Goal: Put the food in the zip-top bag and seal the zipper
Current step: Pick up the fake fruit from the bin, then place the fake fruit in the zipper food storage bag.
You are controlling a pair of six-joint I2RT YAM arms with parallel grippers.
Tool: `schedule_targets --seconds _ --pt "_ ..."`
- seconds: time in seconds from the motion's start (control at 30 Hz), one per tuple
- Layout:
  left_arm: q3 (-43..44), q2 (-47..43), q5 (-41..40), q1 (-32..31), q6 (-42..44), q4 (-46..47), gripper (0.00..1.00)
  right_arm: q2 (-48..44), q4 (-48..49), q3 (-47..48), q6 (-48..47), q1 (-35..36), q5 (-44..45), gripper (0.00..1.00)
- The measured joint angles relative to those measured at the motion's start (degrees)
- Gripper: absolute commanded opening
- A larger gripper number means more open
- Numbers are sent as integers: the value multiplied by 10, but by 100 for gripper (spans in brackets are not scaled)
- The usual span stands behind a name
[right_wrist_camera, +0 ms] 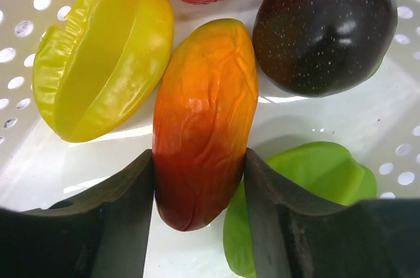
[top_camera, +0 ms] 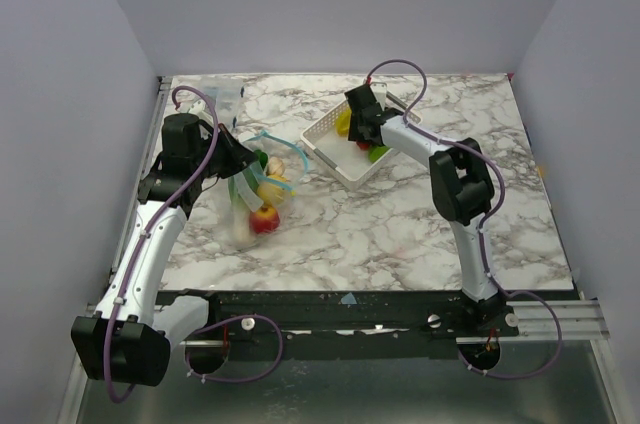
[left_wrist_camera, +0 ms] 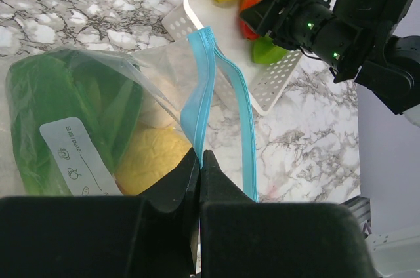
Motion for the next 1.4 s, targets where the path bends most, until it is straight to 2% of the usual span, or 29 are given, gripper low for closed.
schedule_targets --seconds 0.13,0.33,0.47,0.63,0.7,0.8,1.03,1.2,1.4 --pt "0 0 0 0 0 0 0 0 1 0 -4 0 7 36" --pt "0 0 0 0 0 0 0 -13 5 -17 -5 0 5 28" --pt "0 0 0 0 0 0 0 -56 6 -56 -8 0 -11 26" --pt "0 0 0 0 0 0 0 -137 11 -94 -9 0 -43 17" --pt "0 0 0 0 0 1 0 -169 17 -102 -9 0 -61 17" --pt "0 0 0 0 0 1 0 -217 35 -122 -8 0 -108 17" --pt "0 0 0 0 0 1 0 -318 128 -213 21 0 -316 17" --pt "0 0 0 1 0 1 0 -344 200 -231 64 3 -458 17" --pt "0 0 1 2 -2 1 0 -354 271 -235 111 18 -570 17"
